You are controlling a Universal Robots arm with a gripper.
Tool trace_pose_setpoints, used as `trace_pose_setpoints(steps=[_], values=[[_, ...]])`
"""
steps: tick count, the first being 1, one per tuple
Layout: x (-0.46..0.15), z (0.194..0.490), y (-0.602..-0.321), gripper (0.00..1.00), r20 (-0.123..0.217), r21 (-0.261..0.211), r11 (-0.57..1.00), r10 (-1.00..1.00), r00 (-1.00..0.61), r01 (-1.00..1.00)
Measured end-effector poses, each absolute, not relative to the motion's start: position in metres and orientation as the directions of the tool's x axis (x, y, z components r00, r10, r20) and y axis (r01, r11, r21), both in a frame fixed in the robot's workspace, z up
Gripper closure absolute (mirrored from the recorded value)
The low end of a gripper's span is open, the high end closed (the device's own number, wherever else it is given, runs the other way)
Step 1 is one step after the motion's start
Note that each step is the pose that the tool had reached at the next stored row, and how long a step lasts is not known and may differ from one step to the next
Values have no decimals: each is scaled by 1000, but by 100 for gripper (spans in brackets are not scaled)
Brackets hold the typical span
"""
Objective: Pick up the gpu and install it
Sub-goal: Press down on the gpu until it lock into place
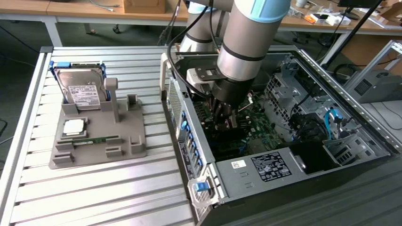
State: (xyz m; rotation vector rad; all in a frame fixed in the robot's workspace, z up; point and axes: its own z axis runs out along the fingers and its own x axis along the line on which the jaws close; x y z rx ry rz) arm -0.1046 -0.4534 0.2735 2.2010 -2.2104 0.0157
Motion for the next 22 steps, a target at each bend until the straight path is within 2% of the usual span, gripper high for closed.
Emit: trace_pose_setpoints(steps=[17, 22], values=[[-105, 274, -455, 89, 23, 8, 4, -1000, -4, -1000], [-105, 282, -455, 89, 23, 7, 4, -1000, -4, -1000]])
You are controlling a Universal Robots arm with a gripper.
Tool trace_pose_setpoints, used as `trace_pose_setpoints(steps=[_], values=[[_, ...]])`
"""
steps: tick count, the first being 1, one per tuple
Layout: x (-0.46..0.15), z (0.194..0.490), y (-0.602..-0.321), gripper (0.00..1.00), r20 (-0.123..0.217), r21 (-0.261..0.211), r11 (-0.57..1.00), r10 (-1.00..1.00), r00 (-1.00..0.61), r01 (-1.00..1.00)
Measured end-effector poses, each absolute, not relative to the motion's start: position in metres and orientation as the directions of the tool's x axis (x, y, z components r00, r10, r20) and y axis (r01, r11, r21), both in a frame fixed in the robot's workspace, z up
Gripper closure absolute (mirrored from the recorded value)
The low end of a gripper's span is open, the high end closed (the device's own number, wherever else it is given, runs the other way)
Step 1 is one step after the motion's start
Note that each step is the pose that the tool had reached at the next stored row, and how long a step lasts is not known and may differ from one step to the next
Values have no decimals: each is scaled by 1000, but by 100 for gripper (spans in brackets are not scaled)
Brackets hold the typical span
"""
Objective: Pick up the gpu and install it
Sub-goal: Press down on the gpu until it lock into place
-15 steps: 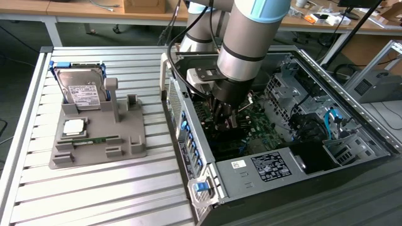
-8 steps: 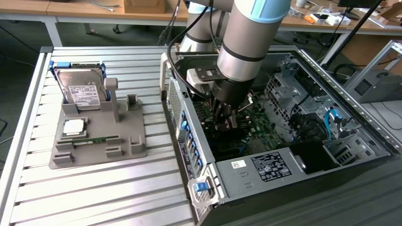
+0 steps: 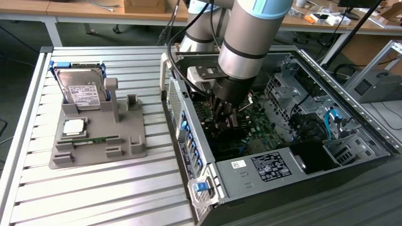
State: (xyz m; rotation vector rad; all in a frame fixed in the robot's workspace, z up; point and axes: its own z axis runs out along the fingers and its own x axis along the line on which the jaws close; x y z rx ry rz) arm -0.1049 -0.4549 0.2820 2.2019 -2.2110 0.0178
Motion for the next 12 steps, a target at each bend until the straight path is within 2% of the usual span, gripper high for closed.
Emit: trace_pose_setpoints(steps=[12], values=[[-105, 281, -448, 89, 23, 7, 4, -1000, -4, -1000]])
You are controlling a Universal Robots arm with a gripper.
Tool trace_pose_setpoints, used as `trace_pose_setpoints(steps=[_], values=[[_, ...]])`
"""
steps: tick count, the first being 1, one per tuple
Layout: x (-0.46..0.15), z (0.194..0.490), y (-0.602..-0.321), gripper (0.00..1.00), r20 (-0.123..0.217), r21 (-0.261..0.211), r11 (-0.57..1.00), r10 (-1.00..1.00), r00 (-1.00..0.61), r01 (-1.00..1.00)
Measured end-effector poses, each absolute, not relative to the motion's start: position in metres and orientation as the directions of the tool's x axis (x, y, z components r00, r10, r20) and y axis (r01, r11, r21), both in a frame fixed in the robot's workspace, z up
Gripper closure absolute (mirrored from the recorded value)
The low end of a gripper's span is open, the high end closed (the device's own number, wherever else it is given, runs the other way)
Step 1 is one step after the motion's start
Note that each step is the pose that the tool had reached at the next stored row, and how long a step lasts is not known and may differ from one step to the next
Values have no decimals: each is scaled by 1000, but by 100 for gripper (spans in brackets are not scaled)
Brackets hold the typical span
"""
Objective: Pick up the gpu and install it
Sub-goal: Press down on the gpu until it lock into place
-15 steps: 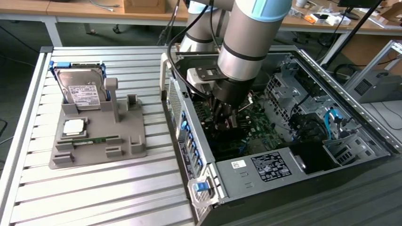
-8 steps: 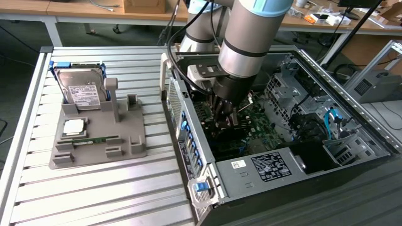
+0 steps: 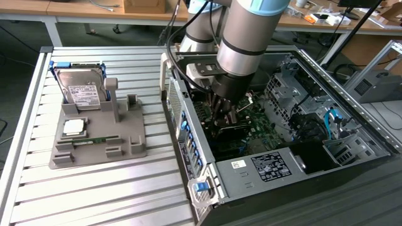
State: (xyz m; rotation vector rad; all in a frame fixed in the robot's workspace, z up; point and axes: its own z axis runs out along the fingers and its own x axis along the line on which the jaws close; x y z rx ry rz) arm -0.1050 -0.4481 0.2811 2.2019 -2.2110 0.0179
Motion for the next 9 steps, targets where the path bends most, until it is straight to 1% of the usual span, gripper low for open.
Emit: trace_pose_setpoints(steps=[9], values=[[-106, 277, -448, 89, 23, 7, 4, -1000, -4, -1000]])
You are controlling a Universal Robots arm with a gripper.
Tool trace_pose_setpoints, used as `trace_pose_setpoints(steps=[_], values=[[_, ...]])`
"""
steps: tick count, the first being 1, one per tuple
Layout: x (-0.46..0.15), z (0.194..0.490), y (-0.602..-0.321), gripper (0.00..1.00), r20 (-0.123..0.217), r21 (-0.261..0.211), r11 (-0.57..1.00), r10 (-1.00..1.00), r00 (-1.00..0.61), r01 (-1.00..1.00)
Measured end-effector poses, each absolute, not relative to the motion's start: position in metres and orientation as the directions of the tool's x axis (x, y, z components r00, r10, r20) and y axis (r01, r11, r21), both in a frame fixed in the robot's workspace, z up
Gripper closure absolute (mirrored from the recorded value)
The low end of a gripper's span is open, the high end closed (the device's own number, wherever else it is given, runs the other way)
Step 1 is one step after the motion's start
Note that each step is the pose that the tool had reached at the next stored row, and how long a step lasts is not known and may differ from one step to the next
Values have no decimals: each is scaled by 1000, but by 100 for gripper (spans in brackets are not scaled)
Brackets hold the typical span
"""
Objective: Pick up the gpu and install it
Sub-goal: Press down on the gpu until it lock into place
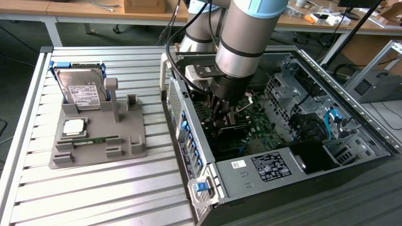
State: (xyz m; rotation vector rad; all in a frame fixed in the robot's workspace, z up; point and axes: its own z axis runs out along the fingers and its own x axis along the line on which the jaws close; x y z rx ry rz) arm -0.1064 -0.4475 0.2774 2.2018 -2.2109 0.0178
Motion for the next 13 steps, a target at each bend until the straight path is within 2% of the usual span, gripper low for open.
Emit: trace_pose_setpoints(steps=[13], values=[[-107, 274, -448, 89, 24, 7, 4, -1000, -4, -1000]])
